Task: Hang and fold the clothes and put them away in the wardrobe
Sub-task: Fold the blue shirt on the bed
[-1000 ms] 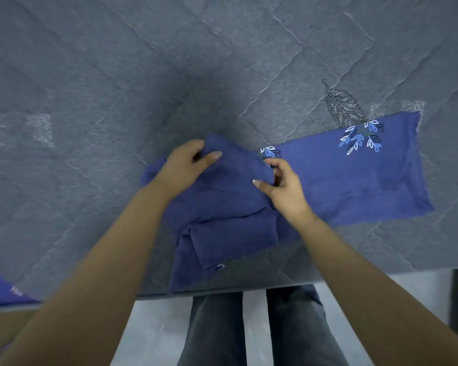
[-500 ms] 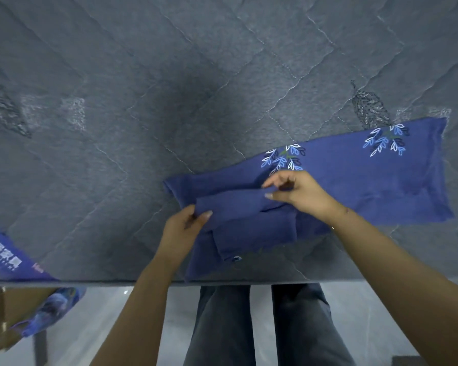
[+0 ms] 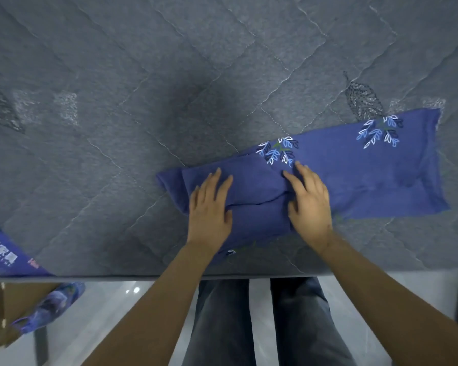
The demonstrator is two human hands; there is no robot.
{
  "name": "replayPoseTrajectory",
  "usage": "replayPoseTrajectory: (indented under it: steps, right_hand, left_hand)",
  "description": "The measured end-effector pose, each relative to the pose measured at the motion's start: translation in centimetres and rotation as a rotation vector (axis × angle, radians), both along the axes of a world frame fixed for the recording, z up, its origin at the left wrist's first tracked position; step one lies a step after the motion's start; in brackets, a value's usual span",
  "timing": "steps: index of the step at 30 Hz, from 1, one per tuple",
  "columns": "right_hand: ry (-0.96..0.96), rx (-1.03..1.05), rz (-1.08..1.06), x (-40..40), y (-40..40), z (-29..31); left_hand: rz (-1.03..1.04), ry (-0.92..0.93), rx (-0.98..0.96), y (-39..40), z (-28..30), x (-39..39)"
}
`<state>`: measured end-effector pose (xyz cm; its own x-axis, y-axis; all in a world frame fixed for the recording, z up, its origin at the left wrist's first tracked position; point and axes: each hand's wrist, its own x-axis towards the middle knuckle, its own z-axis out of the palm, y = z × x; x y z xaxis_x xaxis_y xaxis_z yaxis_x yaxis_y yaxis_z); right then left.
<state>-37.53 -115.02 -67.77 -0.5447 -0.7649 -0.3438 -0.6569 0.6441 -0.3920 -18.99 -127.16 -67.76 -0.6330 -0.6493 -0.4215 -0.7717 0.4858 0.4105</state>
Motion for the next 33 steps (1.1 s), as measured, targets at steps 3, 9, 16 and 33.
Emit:
replayPoseTrajectory:
  steps: [3,9,16,33]
  right_hand:
    - [0.096,0.148,-0.029,-1.9,2.7,-1.6]
    - [0.152,0.213,-0.156,-7.6,4.5,-3.2]
    - [0.177,0.158,-0.023,-13.2,8.9,-0.6]
    - [0.060,0.052,0.139,-12.1,11.6,-2.1]
  left_hand:
    - [-0.145,-0.131,-0.004,1.7,-2.0,-2.4]
    - [-0.227,-0.202,-0.084,0.7,-4.0,-4.4]
    - [-0.513,-0.059,-0.103,-1.9,-2.2,-2.0]
    - [-0.532,0.140,-0.075,5.0,-1.7,-13.1]
